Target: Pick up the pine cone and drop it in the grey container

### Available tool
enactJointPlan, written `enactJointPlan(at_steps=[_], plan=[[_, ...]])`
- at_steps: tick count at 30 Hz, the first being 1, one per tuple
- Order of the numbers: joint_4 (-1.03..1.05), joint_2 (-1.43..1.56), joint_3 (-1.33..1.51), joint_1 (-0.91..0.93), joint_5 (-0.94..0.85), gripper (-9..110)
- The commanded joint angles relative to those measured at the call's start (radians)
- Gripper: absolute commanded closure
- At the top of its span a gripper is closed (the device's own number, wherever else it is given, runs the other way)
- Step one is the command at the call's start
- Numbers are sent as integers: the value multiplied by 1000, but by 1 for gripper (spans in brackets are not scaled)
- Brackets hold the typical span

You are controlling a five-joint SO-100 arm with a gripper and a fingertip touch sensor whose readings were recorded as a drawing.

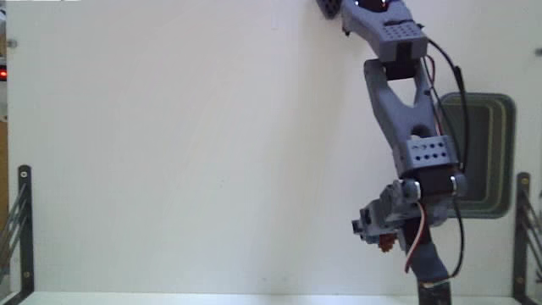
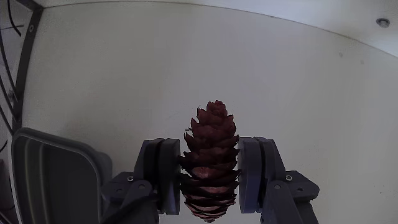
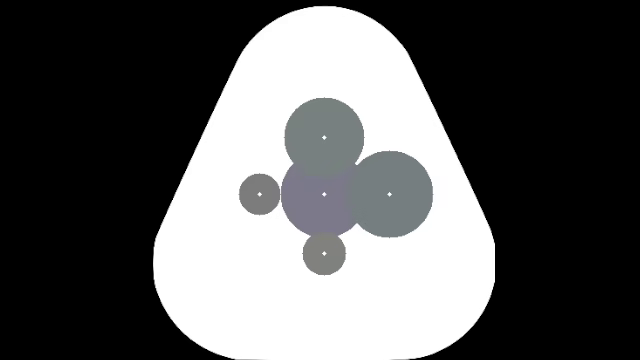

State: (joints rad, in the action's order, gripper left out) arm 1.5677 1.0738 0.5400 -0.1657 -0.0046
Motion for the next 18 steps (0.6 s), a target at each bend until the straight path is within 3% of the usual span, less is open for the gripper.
enactJointPlan(at_steps=[1, 18], plan=[[4, 41, -48, -16, 5, 50], [2, 50, -37, -24, 5, 50]])
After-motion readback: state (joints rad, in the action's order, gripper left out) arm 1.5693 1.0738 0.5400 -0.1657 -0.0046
